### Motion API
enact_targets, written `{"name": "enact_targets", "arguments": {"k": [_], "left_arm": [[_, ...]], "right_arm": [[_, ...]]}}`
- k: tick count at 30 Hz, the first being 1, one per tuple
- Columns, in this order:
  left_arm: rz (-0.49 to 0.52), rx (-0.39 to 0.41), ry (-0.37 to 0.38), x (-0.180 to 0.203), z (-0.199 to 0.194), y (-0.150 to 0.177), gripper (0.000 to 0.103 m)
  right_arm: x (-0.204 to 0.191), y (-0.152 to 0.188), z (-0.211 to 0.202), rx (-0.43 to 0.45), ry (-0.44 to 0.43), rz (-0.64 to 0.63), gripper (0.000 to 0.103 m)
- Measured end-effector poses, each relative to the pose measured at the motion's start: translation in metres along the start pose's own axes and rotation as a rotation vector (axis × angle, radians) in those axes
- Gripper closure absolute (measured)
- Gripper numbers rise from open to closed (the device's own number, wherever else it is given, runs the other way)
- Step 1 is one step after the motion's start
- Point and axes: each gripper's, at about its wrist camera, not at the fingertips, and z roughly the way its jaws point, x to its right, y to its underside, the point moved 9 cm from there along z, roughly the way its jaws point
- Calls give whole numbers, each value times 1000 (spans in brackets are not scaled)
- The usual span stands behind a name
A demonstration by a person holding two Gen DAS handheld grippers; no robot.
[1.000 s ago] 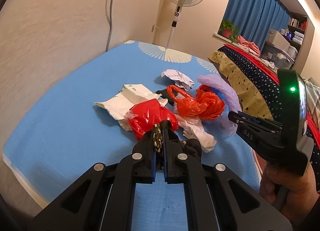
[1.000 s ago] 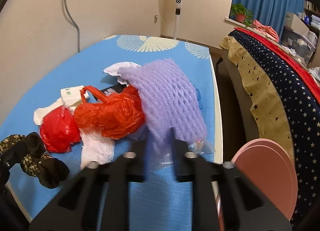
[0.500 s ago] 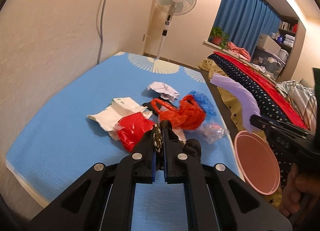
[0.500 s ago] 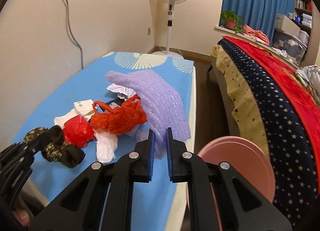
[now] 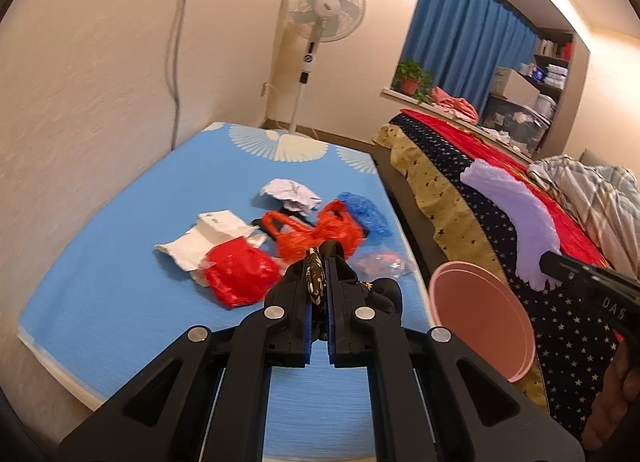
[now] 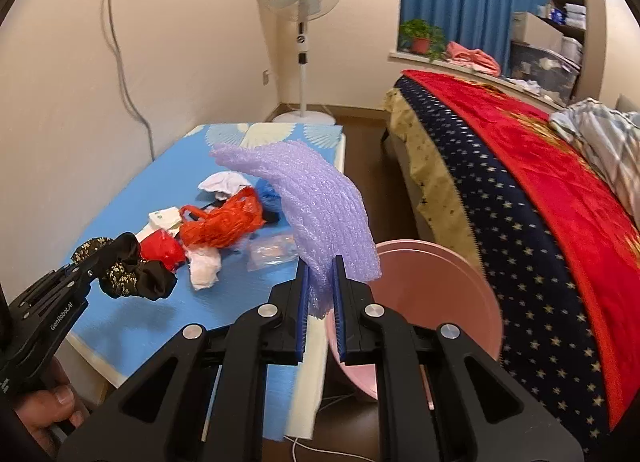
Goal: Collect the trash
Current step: 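Carry both items over the pink bin and open both grippers to drop them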
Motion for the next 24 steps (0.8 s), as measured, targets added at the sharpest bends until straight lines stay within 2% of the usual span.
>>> {"name": "enact_targets", "arguments": {"k": [12, 15, 24], "left_arm": [[118, -6, 51, 62, 6, 12, 98], [133, -10, 62, 71, 12, 16, 98], [184, -34, 136, 120, 38, 27, 98]], "right_arm": [[66, 7, -13, 67, 113, 111, 91], [84, 13, -8, 60, 133, 172, 91], [114, 25, 2, 39, 181, 219, 91]]}}
